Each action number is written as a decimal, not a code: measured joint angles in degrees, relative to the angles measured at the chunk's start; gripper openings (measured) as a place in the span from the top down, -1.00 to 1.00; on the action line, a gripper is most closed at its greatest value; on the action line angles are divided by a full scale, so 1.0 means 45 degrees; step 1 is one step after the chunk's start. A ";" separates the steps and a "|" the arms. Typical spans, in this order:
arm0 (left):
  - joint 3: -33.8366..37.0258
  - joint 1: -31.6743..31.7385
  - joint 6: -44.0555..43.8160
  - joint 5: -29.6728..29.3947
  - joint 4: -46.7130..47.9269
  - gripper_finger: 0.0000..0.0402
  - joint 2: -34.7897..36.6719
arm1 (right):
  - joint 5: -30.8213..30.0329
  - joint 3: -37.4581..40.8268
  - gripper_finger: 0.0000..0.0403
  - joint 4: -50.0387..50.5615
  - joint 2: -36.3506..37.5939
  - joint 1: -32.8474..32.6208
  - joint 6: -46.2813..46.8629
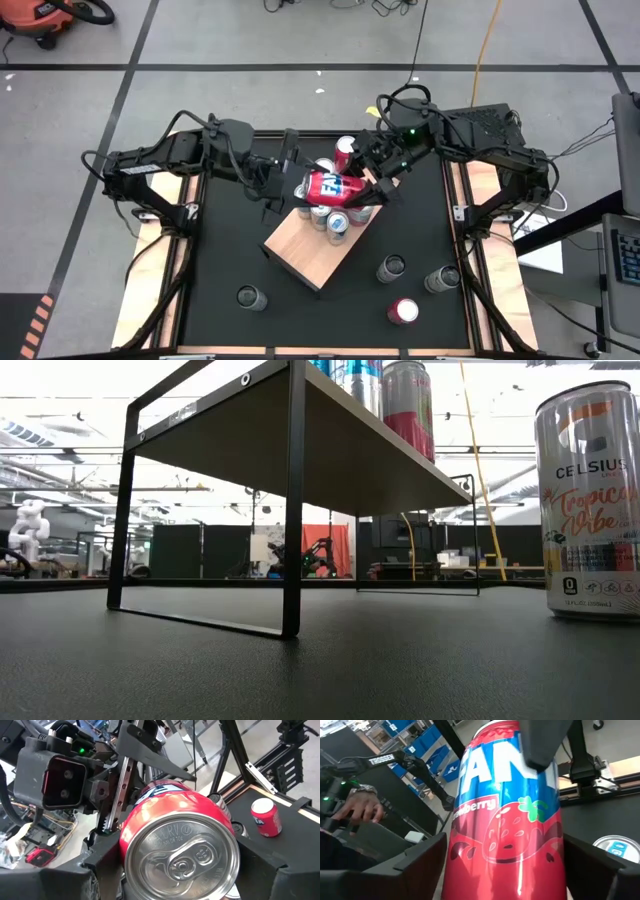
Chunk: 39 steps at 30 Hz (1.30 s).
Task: Place canned beverage on shelf
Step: Put the top red soda can on the shelf aligned with the red soda can
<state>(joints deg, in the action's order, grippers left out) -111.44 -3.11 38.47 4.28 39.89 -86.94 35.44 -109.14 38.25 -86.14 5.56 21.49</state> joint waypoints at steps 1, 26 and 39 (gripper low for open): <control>0.0000 0.0000 -0.0049 0.0026 -0.0003 -0.42 0.0000 | 0.0159 0.0000 -0.69 -0.0009 -0.0019 0.0000 0.0020; -0.0010 -0.0005 -0.0145 0.0028 -0.0135 -0.44 -0.0215 | 0.1207 0.0000 -0.51 0.0039 -0.0365 0.0000 0.0781; -0.0034 -0.0102 -0.2062 -0.1908 -0.0466 -0.93 -0.0156 | 0.1293 0.0010 -0.36 -0.0017 -0.0174 0.0548 0.0443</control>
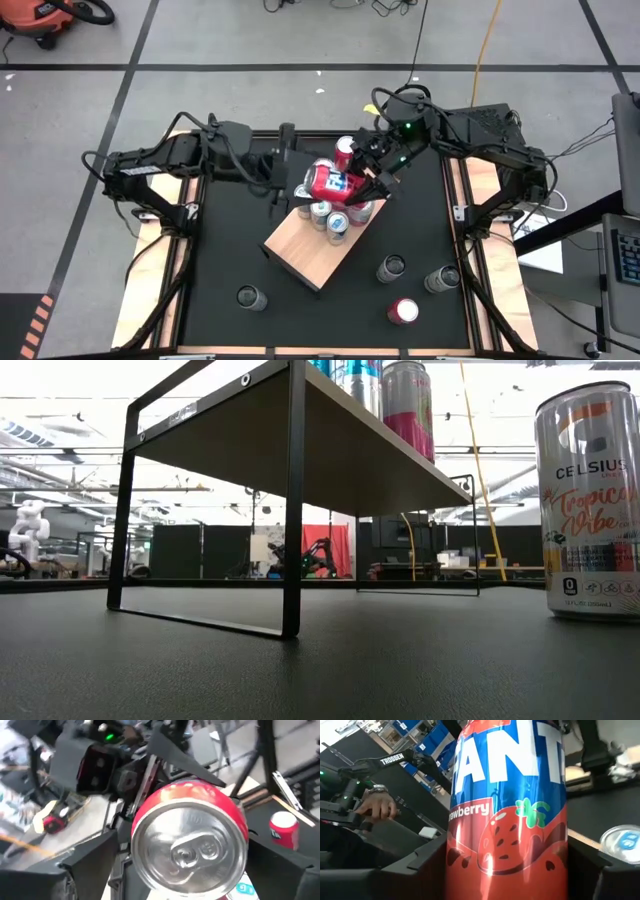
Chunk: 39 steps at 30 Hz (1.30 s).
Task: Place canned beverage on shelf
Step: Put the top red soda can on the shelf aligned with the red soda can
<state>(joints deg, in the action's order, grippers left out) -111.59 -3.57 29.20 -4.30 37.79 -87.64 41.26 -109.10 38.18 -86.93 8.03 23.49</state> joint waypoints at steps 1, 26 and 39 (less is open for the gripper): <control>0.0000 0.0012 -0.0318 -0.0117 -0.0054 -0.94 0.0034 | -0.0027 0.0005 -0.36 -0.0072 0.0046 0.0075 -0.0061; 0.0019 0.0029 -1.1638 -0.4015 -0.0144 -0.96 0.1302 | -0.2295 0.0019 -0.34 -0.5995 0.0530 0.1380 -0.0058; 0.0010 0.0334 -1.2668 -0.3068 -0.2715 -0.96 0.0837 | -0.3490 0.0015 -0.35 -0.7000 0.0547 0.1335 -0.0663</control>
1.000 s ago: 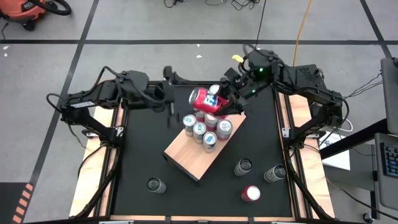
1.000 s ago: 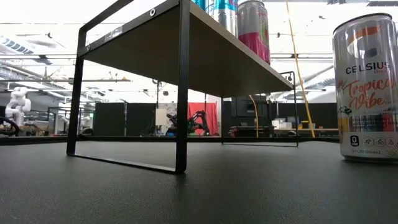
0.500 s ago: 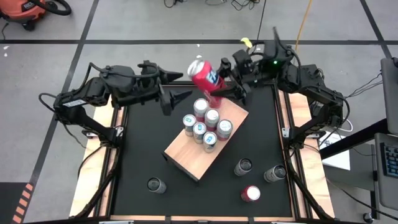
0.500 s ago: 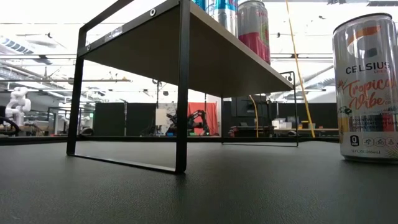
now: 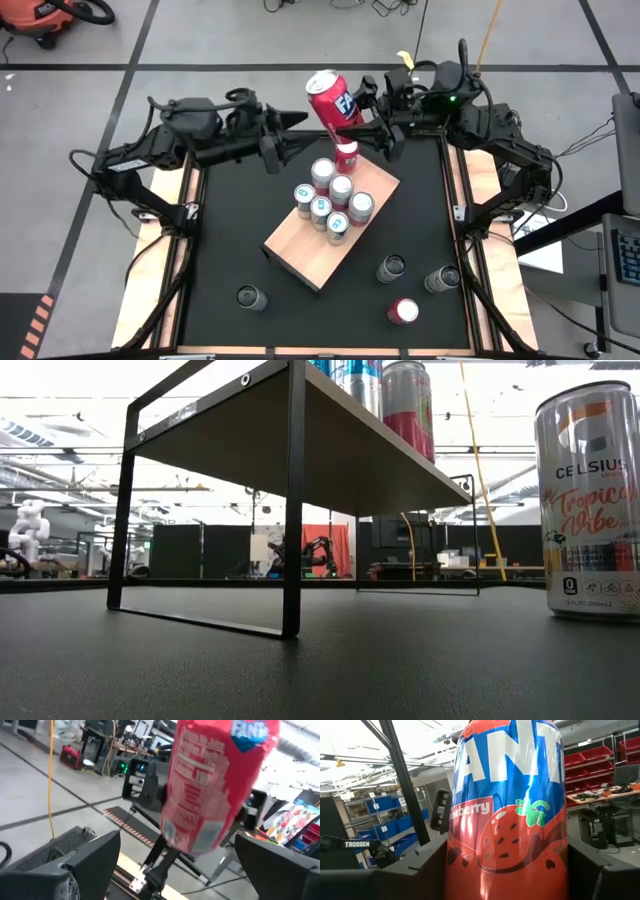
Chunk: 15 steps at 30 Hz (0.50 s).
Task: Place canned beverage on shelf
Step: Put the top red soda can on the shelf aligned with the red soda can
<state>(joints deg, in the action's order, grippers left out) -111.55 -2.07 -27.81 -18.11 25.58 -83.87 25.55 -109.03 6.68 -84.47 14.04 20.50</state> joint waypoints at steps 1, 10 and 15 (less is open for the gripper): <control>0.0010 0.0055 0.0192 0.0126 -0.0157 -0.96 -0.0023 | -0.0008 0.0000 -0.35 0.0008 0.0000 -0.0032 -0.0003; 0.0029 0.0681 0.0588 0.2382 -0.1529 -0.96 -0.0986 | -0.0008 -0.0019 -0.36 0.0038 -0.0106 -0.0062 0.0171; 0.0034 0.0853 0.0687 0.3149 -0.2201 -0.96 -0.1462 | -0.0003 -0.0019 -0.36 0.0058 -0.0112 -0.0062 0.0284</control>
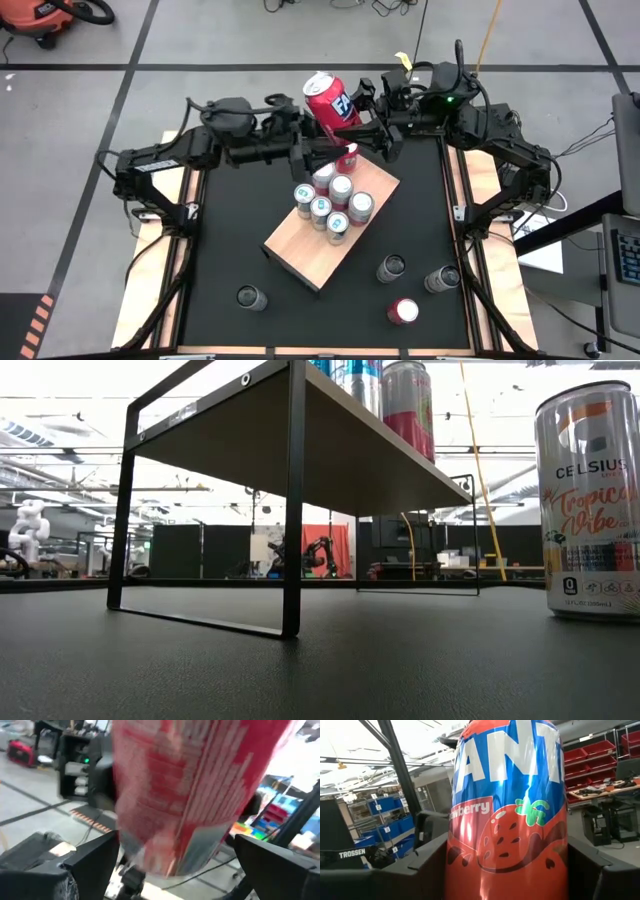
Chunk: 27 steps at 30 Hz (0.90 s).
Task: Place canned beverage on shelf
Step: Put the top red soda can on the shelf aligned with the red soda can
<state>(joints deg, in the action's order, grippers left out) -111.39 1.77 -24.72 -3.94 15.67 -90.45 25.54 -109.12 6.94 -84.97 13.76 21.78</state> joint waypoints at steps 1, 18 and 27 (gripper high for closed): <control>0.0000 0.0046 -0.0064 0.0092 -0.0262 -0.96 -0.0137 | 0.0004 0.0000 -0.36 -0.0015 0.0000 0.0000 0.0000; -0.0010 0.0504 -0.0128 0.1258 -0.0892 -0.79 -0.0409 | 0.0044 0.0000 -0.36 0.0225 0.0000 0.0000 0.0251; -0.0005 0.0698 -0.0330 0.1561 -0.0837 -0.51 -0.0409 | 0.0026 0.0000 -0.36 0.0320 0.0010 0.0000 0.0447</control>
<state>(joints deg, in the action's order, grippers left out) -111.42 4.91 -26.20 3.09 11.90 -92.29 25.66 -109.12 8.38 -84.93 13.76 23.79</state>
